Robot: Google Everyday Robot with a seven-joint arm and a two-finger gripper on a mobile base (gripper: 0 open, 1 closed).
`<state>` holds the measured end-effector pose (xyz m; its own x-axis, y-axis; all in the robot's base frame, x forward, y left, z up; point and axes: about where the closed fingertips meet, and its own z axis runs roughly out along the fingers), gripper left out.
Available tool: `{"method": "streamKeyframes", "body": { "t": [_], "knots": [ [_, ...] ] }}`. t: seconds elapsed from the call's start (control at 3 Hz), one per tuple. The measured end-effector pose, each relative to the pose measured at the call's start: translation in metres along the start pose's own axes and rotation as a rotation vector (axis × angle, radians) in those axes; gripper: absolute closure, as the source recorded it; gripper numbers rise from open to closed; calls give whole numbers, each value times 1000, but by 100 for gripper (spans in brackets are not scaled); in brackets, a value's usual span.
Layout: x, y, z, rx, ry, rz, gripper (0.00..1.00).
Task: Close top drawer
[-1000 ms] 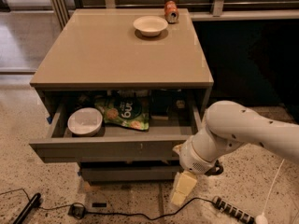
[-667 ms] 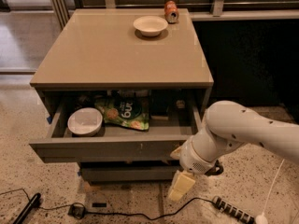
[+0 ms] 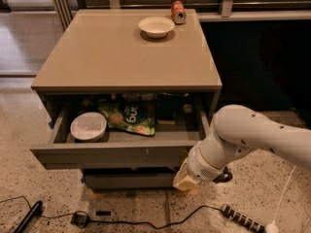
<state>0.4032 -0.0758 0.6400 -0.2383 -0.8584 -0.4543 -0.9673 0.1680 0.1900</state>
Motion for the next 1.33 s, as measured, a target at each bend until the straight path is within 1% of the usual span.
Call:
{"method": "streamKeyframes", "body": {
  "t": [0.33,0.67,1.0,1.33],
  "knots": [
    [0,0,0,0,0,0,96],
    [-1,0,1,0,-1,-4,100],
    [-1,0,2,0,-1,-6,100],
    [-20,-23,9,45,-33,-19,100]
  ]
}}
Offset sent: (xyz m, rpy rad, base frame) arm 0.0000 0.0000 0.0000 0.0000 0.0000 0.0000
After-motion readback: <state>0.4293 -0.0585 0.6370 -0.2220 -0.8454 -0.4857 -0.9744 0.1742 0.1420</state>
